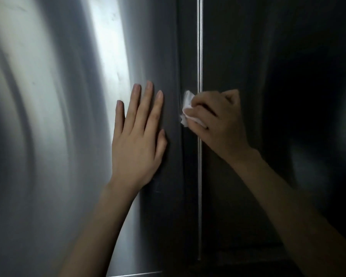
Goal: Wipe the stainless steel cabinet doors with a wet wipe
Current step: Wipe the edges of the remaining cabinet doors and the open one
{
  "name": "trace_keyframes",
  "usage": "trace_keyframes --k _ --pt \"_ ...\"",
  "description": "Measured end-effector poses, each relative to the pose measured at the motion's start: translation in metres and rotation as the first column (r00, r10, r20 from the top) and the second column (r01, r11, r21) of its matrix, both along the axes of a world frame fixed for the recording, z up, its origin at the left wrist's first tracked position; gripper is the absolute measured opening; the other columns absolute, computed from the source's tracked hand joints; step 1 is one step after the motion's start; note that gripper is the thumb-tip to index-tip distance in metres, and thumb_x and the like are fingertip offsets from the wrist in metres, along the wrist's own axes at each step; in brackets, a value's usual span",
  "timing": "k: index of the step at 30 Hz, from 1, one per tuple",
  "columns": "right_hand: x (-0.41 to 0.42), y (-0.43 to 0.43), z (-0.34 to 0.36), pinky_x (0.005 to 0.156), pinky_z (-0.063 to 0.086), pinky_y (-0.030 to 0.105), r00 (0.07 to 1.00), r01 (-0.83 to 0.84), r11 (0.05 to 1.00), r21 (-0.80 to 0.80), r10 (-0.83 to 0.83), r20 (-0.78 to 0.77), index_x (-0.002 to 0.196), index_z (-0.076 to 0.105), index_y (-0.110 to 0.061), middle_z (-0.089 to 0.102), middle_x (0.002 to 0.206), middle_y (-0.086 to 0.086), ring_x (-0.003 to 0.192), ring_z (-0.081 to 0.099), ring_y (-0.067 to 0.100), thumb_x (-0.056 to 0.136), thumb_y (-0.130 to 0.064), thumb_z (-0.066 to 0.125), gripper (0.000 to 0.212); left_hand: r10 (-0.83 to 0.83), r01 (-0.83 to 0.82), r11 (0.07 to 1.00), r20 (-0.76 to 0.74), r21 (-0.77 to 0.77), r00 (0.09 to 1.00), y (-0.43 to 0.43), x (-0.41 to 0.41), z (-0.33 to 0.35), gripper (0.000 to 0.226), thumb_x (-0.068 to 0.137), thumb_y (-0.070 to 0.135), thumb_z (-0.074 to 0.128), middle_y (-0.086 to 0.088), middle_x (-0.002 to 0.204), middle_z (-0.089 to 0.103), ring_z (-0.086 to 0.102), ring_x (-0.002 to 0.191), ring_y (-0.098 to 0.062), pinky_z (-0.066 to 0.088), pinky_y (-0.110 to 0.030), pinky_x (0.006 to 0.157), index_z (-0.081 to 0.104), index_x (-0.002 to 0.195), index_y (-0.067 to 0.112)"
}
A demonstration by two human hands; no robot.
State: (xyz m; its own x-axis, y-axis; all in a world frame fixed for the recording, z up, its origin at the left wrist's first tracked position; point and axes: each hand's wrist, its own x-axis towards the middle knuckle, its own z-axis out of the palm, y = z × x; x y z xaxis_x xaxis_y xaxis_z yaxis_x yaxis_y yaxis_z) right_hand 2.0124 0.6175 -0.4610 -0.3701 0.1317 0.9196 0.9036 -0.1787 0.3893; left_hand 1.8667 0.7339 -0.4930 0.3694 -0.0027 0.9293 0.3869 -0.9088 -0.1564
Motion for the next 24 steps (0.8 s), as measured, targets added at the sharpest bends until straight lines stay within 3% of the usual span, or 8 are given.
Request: trace_keyframes --k 6,10,13,17,21,24 --pt "0.003 -0.014 -0.06 0.066 0.035 0.035 0.987 0.05 0.977 -0.207 -0.016 0.161 0.073 0.073 -0.008 0.07 0.081 0.007 0.08 0.063 0.019 0.085 -0.013 0.065 0.015 -0.028 0.028 1.0 -0.002 0.003 1.0 -0.002 -0.004 -0.004 0.06 0.096 0.017 0.042 -0.014 0.16 0.018 0.009 0.149 -0.029 0.007 -0.049 0.121 0.025 0.153 0.008" --pt "0.002 -0.008 -0.02 0.071 0.032 0.036 0.995 0.017 0.995 -0.1 -0.007 0.103 0.076 0.07 -0.01 0.068 0.083 0.005 0.081 0.058 0.016 0.093 -0.021 0.06 0.022 -0.033 0.033 0.999 0.004 -0.011 0.999 -0.005 -0.003 -0.004 0.059 0.095 0.014 0.043 -0.015 0.16 0.019 0.01 0.149 -0.03 0.009 -0.051 0.121 0.027 0.152 0.006" --pt "0.005 -0.005 -0.008 0.073 0.031 0.036 0.996 0.044 0.999 -0.022 -0.043 0.08 0.077 0.07 -0.011 0.068 0.084 0.004 0.085 0.052 0.014 0.09 -0.015 0.063 0.015 -0.028 0.028 0.999 0.018 -0.024 0.999 -0.008 -0.002 -0.009 0.058 0.095 0.013 0.041 -0.014 0.16 0.02 0.011 0.149 -0.03 0.01 -0.051 0.121 0.028 0.152 0.006" --pt "0.001 -0.014 -0.068 0.073 0.031 0.036 0.997 -0.001 0.986 -0.169 0.015 0.079 0.088 0.064 -0.011 0.068 0.085 0.007 0.087 0.054 0.018 0.089 -0.013 0.061 0.003 -0.029 0.03 0.999 0.03 -0.042 0.999 -0.012 -0.002 -0.029 0.06 0.092 0.01 0.042 -0.014 0.159 0.024 0.013 0.149 -0.028 0.011 -0.047 0.121 0.031 0.15 0.004" --pt "0.0 -0.028 -0.13 0.068 0.034 0.033 0.981 0.092 0.91 -0.405 -0.013 0.195 0.076 0.072 -0.013 0.071 0.085 0.004 0.079 0.067 0.019 0.094 -0.013 0.053 0.026 -0.047 0.046 0.998 -0.006 -0.032 0.999 -0.011 -0.006 -0.053 0.061 0.09 0.008 0.045 -0.012 0.158 0.023 0.011 0.149 -0.025 0.01 -0.045 0.122 0.032 0.15 0.003" --pt "0.005 -0.022 -0.109 0.07 0.032 0.033 0.972 0.079 0.94 -0.332 0.001 0.233 0.08 0.069 -0.014 0.069 0.085 0.005 0.083 0.064 0.019 0.092 -0.015 0.059 0.016 -0.04 0.039 0.999 -0.036 -0.026 0.999 -0.008 -0.008 -0.069 0.061 0.09 0.01 0.044 -0.012 0.158 0.023 0.011 0.149 -0.024 0.01 -0.044 0.122 0.032 0.149 0.003"
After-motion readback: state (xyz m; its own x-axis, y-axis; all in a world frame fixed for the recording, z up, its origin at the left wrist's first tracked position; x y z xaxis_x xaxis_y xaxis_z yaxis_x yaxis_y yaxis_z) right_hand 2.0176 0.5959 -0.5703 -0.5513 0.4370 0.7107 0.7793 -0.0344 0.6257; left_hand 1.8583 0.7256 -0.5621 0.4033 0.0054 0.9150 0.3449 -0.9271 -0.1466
